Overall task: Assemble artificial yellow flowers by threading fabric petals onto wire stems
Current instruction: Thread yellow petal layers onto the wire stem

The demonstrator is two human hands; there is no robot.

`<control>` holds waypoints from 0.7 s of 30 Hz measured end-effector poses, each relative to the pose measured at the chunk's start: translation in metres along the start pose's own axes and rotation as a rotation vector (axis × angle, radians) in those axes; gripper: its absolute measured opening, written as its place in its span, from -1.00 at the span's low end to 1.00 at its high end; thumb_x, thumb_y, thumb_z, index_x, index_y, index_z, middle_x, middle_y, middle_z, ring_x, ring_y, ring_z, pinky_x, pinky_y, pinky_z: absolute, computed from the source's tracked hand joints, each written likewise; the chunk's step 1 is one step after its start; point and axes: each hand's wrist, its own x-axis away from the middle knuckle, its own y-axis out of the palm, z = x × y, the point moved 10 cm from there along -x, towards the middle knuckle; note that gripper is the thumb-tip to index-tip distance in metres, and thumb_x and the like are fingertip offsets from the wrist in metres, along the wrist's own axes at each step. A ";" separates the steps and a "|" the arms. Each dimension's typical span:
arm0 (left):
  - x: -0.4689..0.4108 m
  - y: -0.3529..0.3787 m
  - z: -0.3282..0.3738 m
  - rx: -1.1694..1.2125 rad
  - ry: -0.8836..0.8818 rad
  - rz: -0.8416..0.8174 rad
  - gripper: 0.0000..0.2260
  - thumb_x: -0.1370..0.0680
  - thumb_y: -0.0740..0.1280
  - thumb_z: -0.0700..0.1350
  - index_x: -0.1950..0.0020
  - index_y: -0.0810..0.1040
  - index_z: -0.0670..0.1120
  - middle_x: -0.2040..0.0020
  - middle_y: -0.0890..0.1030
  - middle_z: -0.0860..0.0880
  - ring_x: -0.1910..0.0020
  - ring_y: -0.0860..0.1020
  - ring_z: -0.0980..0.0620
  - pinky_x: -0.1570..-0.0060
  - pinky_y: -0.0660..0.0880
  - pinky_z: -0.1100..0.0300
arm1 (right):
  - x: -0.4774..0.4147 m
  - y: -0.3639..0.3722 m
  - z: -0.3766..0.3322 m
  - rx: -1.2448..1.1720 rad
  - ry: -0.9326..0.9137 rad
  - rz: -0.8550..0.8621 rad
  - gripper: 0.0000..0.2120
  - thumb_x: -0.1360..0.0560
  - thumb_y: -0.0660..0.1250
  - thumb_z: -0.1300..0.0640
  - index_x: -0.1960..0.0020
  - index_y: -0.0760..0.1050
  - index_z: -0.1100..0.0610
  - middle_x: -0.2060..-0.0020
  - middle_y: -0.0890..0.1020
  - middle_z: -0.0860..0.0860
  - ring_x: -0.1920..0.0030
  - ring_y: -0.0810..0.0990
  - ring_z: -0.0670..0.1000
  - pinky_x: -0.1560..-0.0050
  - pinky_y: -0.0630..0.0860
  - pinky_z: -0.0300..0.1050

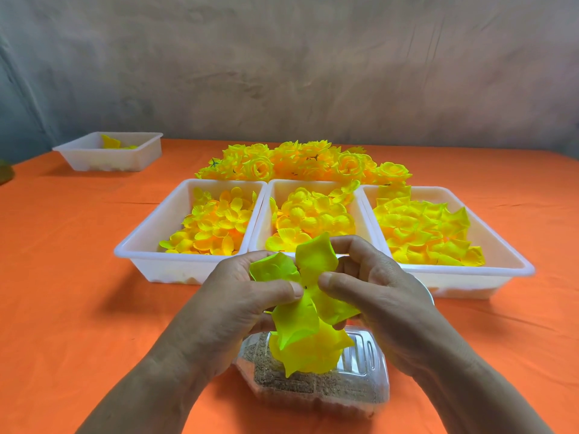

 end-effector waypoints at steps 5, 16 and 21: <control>-0.002 -0.001 -0.001 -0.014 -0.004 0.010 -0.74 -0.28 0.43 -0.21 0.04 0.70 -0.09 0.14 0.69 -0.14 0.23 0.67 -0.02 0.37 0.57 0.20 | -0.001 0.000 0.000 -0.001 -0.021 0.032 -0.78 -0.47 0.44 0.16 -0.10 0.54 0.02 0.17 0.64 0.24 0.32 0.63 0.03 0.37 0.50 -0.07; -0.006 -0.004 -0.001 -0.001 -0.004 0.029 -0.76 -0.28 0.44 -0.22 0.06 0.68 -0.15 0.12 0.68 -0.17 0.21 0.67 -0.05 0.34 0.60 0.15 | -0.004 0.000 0.004 -0.048 -0.005 0.052 -0.76 -0.39 0.39 0.07 -0.06 0.55 0.02 0.17 0.67 0.19 0.33 0.65 0.02 0.42 0.51 -0.14; -0.006 0.000 0.001 0.019 -0.003 0.015 -0.82 -0.28 0.43 -0.24 0.16 0.71 -0.07 0.20 0.68 -0.13 0.27 0.67 -0.01 0.37 0.59 0.17 | -0.004 -0.002 0.005 -0.043 -0.013 0.063 -0.84 -0.47 0.41 0.13 -0.04 0.56 0.02 0.18 0.67 0.18 0.33 0.64 0.02 0.42 0.51 -0.12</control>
